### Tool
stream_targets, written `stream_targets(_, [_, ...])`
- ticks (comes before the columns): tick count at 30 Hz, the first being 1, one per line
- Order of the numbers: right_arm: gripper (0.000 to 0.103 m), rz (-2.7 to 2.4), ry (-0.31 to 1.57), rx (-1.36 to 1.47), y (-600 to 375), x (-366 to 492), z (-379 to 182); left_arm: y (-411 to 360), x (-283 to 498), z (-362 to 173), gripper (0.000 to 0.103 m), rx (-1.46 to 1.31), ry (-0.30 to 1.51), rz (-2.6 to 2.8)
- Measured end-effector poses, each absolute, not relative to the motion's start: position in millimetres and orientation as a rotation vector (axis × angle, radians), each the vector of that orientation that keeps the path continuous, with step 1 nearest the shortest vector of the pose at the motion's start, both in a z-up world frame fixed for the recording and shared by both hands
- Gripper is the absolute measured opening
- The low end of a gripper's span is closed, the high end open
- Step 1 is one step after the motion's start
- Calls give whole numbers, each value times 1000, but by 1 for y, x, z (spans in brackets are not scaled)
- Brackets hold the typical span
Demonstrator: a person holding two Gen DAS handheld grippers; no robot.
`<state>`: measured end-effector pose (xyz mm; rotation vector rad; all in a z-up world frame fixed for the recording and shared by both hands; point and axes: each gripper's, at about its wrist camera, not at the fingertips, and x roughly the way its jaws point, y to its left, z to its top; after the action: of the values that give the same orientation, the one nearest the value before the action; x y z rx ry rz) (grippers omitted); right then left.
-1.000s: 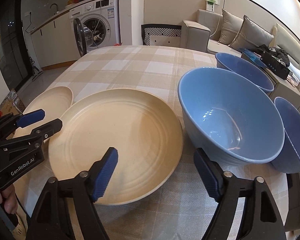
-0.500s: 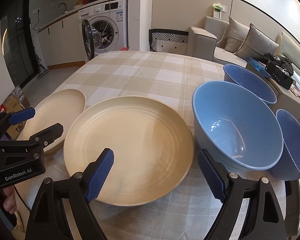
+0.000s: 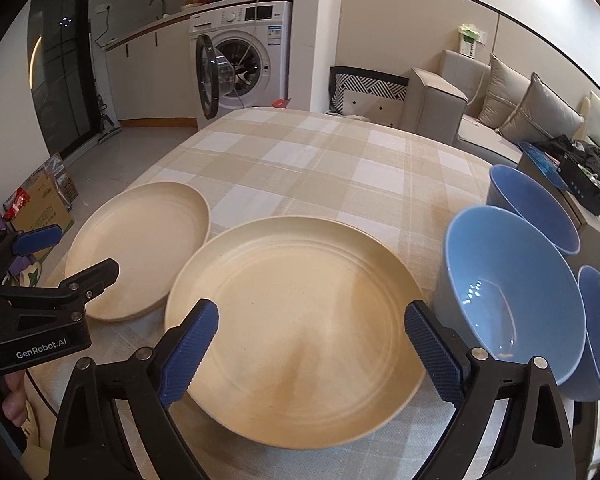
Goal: Organize plates and bowls
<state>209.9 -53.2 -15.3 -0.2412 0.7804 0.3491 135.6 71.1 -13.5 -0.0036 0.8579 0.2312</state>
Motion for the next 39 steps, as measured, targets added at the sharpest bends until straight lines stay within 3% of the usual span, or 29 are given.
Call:
stream_targets(5, [100, 383, 774, -248, -41, 213, -13, 82, 132, -13, 91, -20, 856, 248])
stream_targets(13, [102, 421, 772, -263, -26, 220, -10, 93, 130, -9, 103, -30, 841, 274])
stream_targets(39, [102, 528, 792, -323, 16, 241, -9, 122, 133, -12, 103, -75, 839, 321])
